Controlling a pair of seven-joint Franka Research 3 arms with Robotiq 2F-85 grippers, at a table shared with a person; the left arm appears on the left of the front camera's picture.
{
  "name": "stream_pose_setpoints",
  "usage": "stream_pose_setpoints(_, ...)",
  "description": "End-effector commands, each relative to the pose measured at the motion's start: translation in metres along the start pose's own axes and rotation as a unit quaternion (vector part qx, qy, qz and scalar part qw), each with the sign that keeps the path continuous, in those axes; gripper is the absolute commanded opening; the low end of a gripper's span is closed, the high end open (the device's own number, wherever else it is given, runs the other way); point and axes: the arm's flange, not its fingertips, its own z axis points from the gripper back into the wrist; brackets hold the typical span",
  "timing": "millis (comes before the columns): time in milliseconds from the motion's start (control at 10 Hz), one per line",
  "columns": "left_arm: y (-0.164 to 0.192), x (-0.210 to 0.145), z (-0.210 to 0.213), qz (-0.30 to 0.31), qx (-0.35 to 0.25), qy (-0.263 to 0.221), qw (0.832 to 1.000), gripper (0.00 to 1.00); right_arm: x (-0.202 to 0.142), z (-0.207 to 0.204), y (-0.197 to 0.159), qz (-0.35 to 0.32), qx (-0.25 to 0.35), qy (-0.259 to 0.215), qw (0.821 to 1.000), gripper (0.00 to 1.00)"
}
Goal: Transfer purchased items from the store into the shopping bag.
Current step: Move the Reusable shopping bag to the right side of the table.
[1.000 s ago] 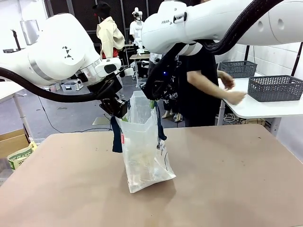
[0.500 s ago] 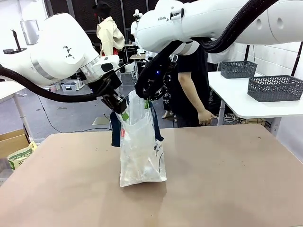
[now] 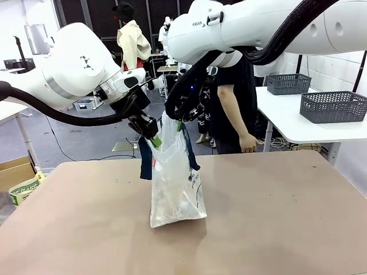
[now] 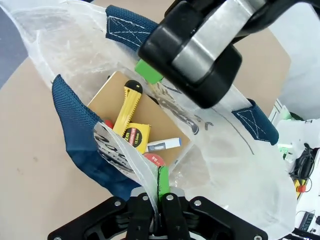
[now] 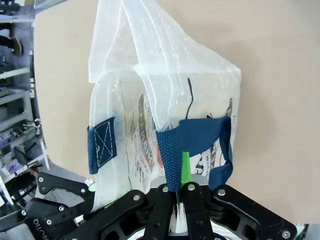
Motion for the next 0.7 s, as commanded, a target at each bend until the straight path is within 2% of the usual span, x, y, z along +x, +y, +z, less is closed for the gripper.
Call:
stream_pose_setpoints(0,0.000,0.000,0.001,0.004,-0.004,-0.003,1.000,0.00,0.000,0.000,0.000,0.000,0.000,0.000,1.000,0.00)
stream_pose_setpoints(100,0.001,0.001,0.001,-0.001,-0.008,0.012,1.000,0.00,0.001,-0.001,0.000,-0.029,-0.001,-0.006,1.000,0.00)
stream_pose_setpoints(200,0.005,0.006,-0.001,0.049,-0.012,0.049,0.998,0.00,0.002,0.000,0.000,-0.073,-0.004,-0.013,0.997,0.00)
stream_pose_setpoints(400,0.003,0.013,-0.005,0.094,0.004,0.096,0.991,0.00,-0.001,-0.003,0.003,-0.112,-0.012,-0.009,0.994,0.00)
stream_pose_setpoints(600,-0.004,0.014,-0.003,0.170,0.037,0.098,0.980,0.00,-0.003,-0.004,0.005,-0.136,-0.013,-0.010,0.991,0.00)
